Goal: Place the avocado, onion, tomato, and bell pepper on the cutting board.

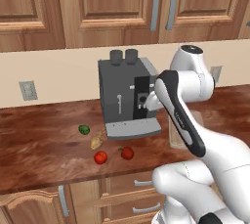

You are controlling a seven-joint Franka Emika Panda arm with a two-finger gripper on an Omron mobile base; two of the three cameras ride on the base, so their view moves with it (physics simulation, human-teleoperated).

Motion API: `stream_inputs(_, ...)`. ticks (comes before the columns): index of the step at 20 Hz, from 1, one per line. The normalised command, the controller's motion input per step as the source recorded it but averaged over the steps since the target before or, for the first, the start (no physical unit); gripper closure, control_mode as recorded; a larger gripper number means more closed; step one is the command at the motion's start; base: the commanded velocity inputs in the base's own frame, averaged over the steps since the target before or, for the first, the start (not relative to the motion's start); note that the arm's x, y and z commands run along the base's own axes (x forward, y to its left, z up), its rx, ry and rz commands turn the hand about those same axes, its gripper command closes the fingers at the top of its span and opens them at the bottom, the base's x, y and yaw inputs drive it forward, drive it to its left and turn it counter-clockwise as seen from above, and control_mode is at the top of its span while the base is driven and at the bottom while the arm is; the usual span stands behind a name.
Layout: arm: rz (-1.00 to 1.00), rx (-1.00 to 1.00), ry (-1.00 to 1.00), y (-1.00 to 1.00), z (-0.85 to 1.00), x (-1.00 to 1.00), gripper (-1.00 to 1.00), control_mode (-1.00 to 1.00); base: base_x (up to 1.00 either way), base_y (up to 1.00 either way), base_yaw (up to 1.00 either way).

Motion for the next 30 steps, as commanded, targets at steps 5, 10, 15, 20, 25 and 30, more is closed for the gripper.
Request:
stream_inputs(5,0.11,0.00,0.03,0.23,-0.22,-0.22,-1.00,-1.00,0.00,0.00,0.00)
stream_inputs(10,0.10,0.00,0.07,0.32,-0.24,-0.10,-1.00,-1.00,0.00,0.00,0.00)
stream_inputs(15,0.11,0.00,0.12,0.28,-0.28,-0.03,-1.00,-1.00,0.00,0.00,0.00)
stream_inputs(20,0.07,-0.02,0.12,0.21,-0.34,0.00,-1.00,-1.00,0.00,0.00,0.00)
stream_inputs(25,0.00,-0.02,0.13,0.24,-0.33,0.01,-1.00,-1.00,0.00,0.00,0.00)
stream_inputs(30,0.00,0.00,0.10,0.20,-0.29,0.04,-1.00,-1.00,0.00,0.00,0.00)
